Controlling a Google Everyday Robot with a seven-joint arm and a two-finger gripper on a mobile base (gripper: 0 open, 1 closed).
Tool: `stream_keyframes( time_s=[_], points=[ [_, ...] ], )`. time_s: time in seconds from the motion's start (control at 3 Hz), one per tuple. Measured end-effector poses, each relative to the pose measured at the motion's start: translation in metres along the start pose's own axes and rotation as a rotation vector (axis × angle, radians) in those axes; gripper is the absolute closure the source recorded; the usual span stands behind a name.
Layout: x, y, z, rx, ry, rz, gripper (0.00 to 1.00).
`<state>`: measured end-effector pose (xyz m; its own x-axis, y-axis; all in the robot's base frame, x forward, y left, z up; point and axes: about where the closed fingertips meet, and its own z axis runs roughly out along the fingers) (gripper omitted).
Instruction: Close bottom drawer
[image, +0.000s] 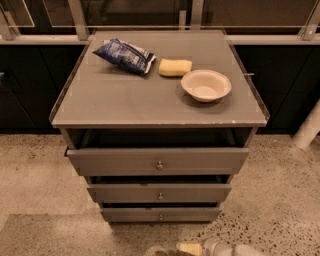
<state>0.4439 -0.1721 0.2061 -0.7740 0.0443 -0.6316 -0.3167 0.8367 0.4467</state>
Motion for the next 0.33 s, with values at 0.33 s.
stream_keyframes(
  time_s=[0.33],
  points=[
    [0.0, 0.0, 0.0, 0.0, 0.0, 0.0, 0.0]
  ],
)
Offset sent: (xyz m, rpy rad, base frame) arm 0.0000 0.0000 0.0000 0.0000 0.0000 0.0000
